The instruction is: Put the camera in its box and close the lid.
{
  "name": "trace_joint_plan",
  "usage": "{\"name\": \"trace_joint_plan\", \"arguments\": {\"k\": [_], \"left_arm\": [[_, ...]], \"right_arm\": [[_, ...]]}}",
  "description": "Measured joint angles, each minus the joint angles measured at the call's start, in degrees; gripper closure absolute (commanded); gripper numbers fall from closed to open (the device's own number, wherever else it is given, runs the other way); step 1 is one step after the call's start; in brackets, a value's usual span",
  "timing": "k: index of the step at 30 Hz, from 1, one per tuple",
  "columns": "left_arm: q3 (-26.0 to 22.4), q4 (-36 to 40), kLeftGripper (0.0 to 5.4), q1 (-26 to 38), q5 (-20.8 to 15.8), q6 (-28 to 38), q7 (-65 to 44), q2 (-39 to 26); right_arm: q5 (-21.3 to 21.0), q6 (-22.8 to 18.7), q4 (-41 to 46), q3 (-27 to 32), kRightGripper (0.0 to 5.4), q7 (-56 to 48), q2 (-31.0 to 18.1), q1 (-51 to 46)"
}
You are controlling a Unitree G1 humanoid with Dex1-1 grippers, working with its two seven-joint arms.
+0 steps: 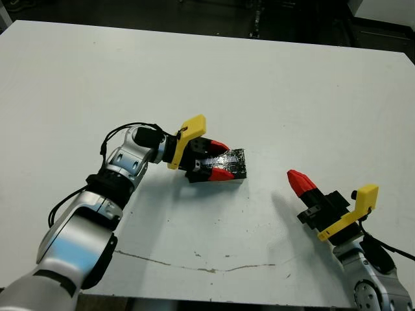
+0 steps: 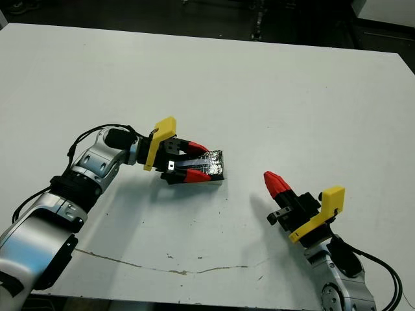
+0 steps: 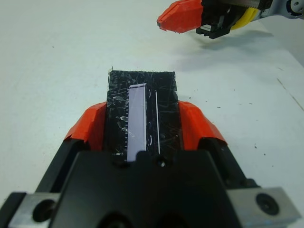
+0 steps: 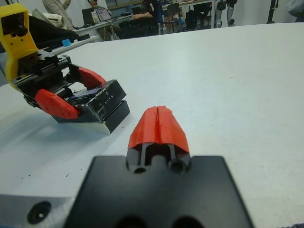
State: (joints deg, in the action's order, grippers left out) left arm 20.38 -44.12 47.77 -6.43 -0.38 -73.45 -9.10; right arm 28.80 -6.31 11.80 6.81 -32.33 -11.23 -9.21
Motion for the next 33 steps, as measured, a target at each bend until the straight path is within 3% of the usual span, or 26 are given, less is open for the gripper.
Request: {"name": "trace_joint_plan", "arguments": {"k": [15, 22, 30, 33], "left_arm": [[0.2, -1.9, 2.24, 1.2, 1.5, -0.4, 0.1, 0.8], [0.6, -1.7, 2.24, 1.1, 2.7, -0.6, 1.5, 1.1], [0.7, 0.3, 2.24, 0.4, 4.3, -3.1, 3.3, 1.5], [0.7, 2.4, 2.06, 0.3, 5.1, -8.3, 4.5, 1.9]], "right_arm": [[0.6, 0.0, 0.0, 0.2, 5.40, 0.0, 0.0, 0.0], [0.6, 0.1, -0.2, 3.7, 5.40, 1.9, 0.0, -0.2], [1.9, 0.2, -0.6, 5.6, 5.40, 1.5, 0.0, -0.2], [1.9, 0.2, -0.6, 5.6, 5.40, 1.4, 0.0, -0.2]]}}
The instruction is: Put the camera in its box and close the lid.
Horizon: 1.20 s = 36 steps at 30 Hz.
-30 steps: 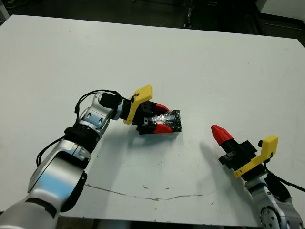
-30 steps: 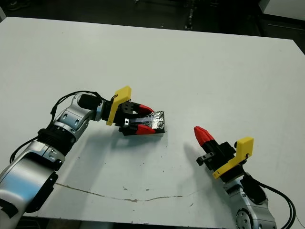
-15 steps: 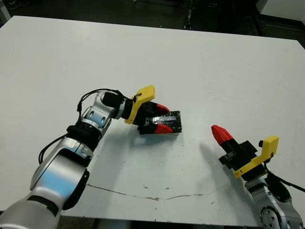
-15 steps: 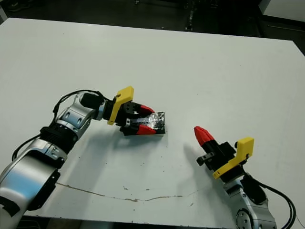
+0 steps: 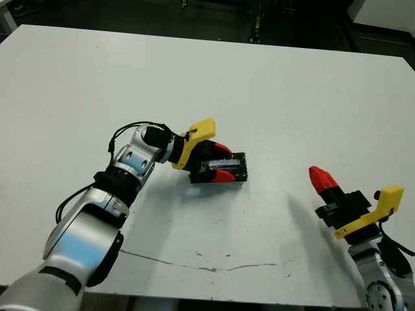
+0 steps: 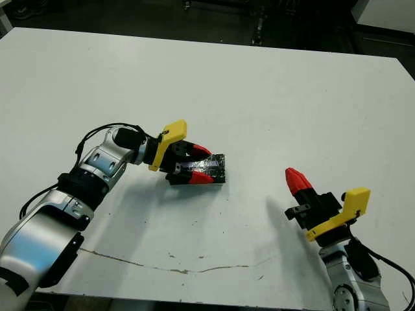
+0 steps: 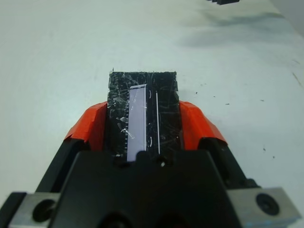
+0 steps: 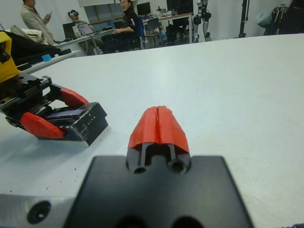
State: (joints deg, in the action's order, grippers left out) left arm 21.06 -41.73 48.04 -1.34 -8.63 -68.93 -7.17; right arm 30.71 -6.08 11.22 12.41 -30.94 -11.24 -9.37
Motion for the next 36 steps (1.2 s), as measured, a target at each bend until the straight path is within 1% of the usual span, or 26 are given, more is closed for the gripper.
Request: {"name": "trace_joint_plan", "arguments": {"k": [2, 4, 6, 10, 14, 18, 25, 28, 32, 36], "left_arm": [[0.1, 1.5, 1.75, -0.6, 0.3, -1.5, 1.5, 0.6], [1.2, 3.0, 1.45, -1.7, 1.1, 0.1, 5.3, 2.8], [2.6, 4.1, 1.18, -2.2, 2.2, 2.1, 6.8, 4.0], [3.7, 4.7, 0.60, -2.3, 3.0, 3.9, 7.9, 4.1], [3.8, 4.7, 0.01, -2.5, 3.0, 3.9, 8.3, 4.2], [3.8, 4.7, 0.01, -2.8, 3.0, 5.3, 8.3, 4.2], [3.7, 4.7, 0.01, -2.8, 2.8, 5.3, 8.3, 4.1], [3.2, 4.7, 0.01, -3.0, 2.2, 5.1, 8.2, 4.0], [2.3, 4.8, 0.01, -3.1, 0.6, 3.3, 7.7, 3.8], [1.7, 4.8, 0.01, -3.5, -0.3, 3.4, 7.6, 3.5]], "right_arm": [[0.0, 0.0, 0.0, 0.0, 5.40, 0.0, 0.0, 0.0], [0.0, 0.0, 0.0, 0.0, 5.40, -0.1, 0.0, 0.1], [0.0, 0.0, 0.0, 0.0, 5.40, -0.2, 0.0, 0.0], [-0.8, 0.0, 0.3, 0.0, 5.40, 0.3, 0.0, -0.1], [-0.9, 0.3, 0.3, 0.0, 5.40, -0.1, 0.0, -0.1], [-0.4, 0.5, 0.2, 0.0, 5.40, -0.5, 0.0, 0.1], [0.0, 0.5, 0.2, -0.1, 5.40, -0.5, 0.0, 0.1], [0.0, 0.5, 0.2, -0.1, 5.40, -0.5, 0.0, 0.1], [0.2, 0.5, 0.1, -0.1, 5.40, -0.6, 0.0, 0.1], [0.1, 0.5, 0.1, -0.2, 5.40, -0.6, 0.0, 0.1]]}}
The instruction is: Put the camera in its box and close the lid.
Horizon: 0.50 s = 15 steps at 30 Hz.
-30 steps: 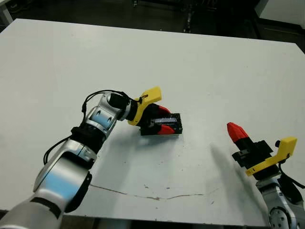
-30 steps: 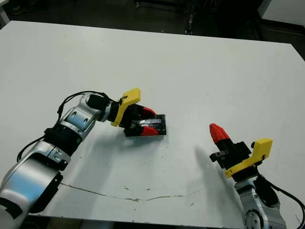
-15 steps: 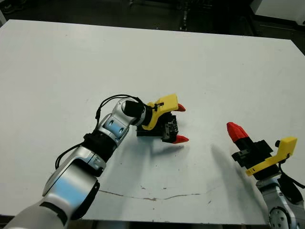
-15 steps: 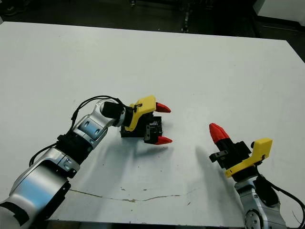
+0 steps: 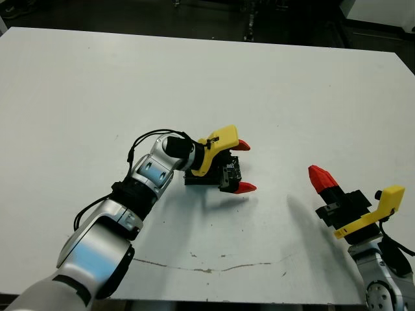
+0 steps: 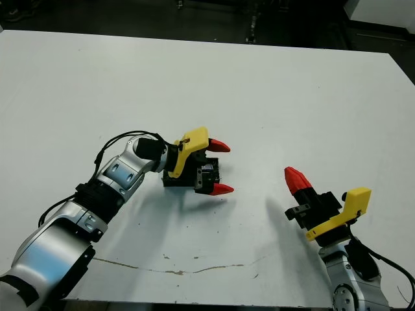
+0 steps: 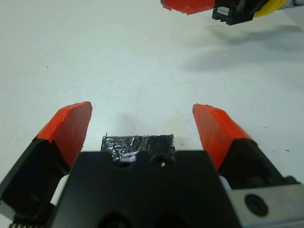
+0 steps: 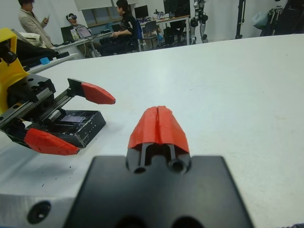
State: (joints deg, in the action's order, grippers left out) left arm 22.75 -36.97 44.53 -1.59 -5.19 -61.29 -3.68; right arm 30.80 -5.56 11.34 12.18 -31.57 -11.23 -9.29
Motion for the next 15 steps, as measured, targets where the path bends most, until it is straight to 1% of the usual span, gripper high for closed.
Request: {"name": "trace_joint_plan", "arguments": {"k": [3, 5, 7, 11, 15], "left_arm": [[-1.1, 0.7, 0.01, -0.9, -1.0, 0.5, 0.0, -0.6], [-2.6, 2.7, 0.01, -2.4, -2.7, 0.2, 0.0, -1.2], [-4.3, 5.5, 0.01, -3.9, -5.1, -1.4, -0.1, -1.9], [-8.7, 12.8, 0.01, -7.0, -10.2, -9.3, -0.6, -4.8], [-15.5, 20.7, 0.01, -11.4, -15.3, -17.2, 1.4, -10.5]], "right_arm": [[0.0, 0.0, -0.1, 0.0, 5.40, -0.1, 0.0, 0.0], [0.1, 0.0, -0.1, 0.0, 5.40, 0.0, 0.0, 0.0], [0.0, 0.0, -0.1, -0.1, 5.40, 0.1, 0.0, 0.0], [-0.3, 0.0, 0.0, -0.1, 5.40, 0.2, 0.0, 0.0], [-0.2, -0.3, 0.2, -0.1, 5.40, 0.7, 0.0, -0.1]]}}
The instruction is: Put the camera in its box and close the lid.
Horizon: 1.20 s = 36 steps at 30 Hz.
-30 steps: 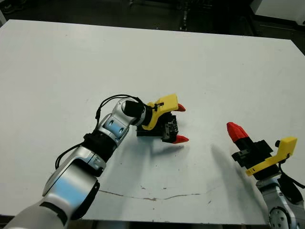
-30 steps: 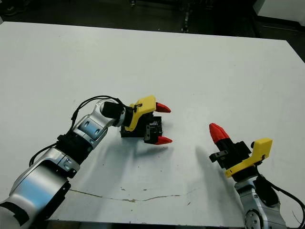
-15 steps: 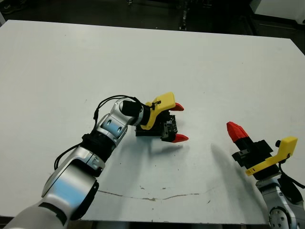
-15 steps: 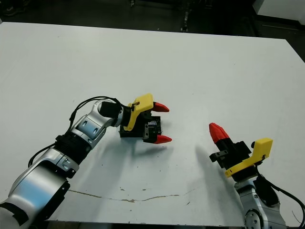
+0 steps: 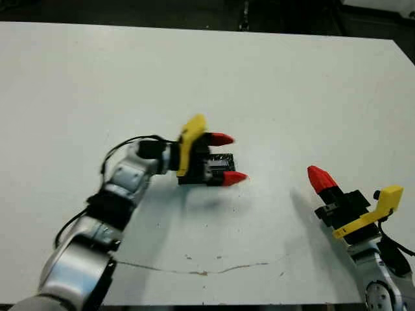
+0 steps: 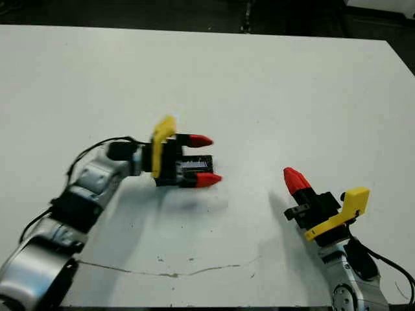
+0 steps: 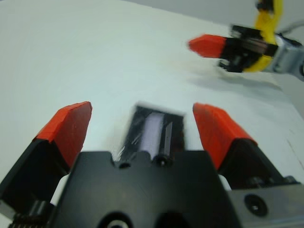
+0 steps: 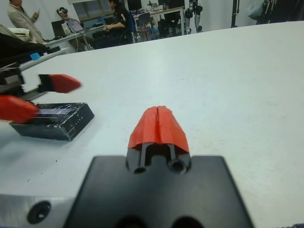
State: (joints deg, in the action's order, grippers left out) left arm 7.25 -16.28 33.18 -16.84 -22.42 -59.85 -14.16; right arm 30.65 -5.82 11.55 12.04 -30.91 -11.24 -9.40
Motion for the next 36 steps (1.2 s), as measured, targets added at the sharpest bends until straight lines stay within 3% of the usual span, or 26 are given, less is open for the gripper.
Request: {"name": "trace_joint_plan", "arguments": {"k": [5, 10, 17, 21, 24, 28, 36], "left_arm": [[-7.6, 6.5, 0.01, -2.8, -5.9, -3.7, 1.4, -5.0], [-14.1, 12.9, 0.01, -6.7, -10.0, -4.6, 7.4, -6.0], [-22.0, 25.3, 0.16, -18.9, -12.0, 0.6, 28.8, 4.0], [-20.9, 30.6, 0.72, -26.6, -6.7, 11.3, 36.0, 9.1], [-19.3, 31.4, 1.16, -31.6, -1.4, 23.5, 37.1, 10.8], [-17.4, 31.1, 1.76, -37.4, 2.4, 35.6, 39.2, 13.8], [-14.0, 26.5, 2.98, -40.0, 6.9, 44.8, 43.5, 16.5]], "right_arm": [[0.0, -0.3, 0.1, -0.2, 5.40, 0.0, 0.0, 0.1], [-0.5, -0.4, 0.4, -0.6, 5.40, 0.8, 0.0, 0.0], [-0.2, -0.3, 0.6, -1.1, 5.40, 1.6, 1.2, 0.6], [-0.2, -0.3, 1.0, -1.8, 5.40, 5.0, 3.7, 1.8], [-0.9, -0.3, 2.1, -2.8, 5.40, 7.0, 4.6, 2.7], [-2.2, -0.4, 2.9, -4.4, 5.40, 9.2, 5.0, 4.6], [-4.2, -2.3, 5.3, -5.7, 5.40, 13.5, 5.1, 5.7]]}}
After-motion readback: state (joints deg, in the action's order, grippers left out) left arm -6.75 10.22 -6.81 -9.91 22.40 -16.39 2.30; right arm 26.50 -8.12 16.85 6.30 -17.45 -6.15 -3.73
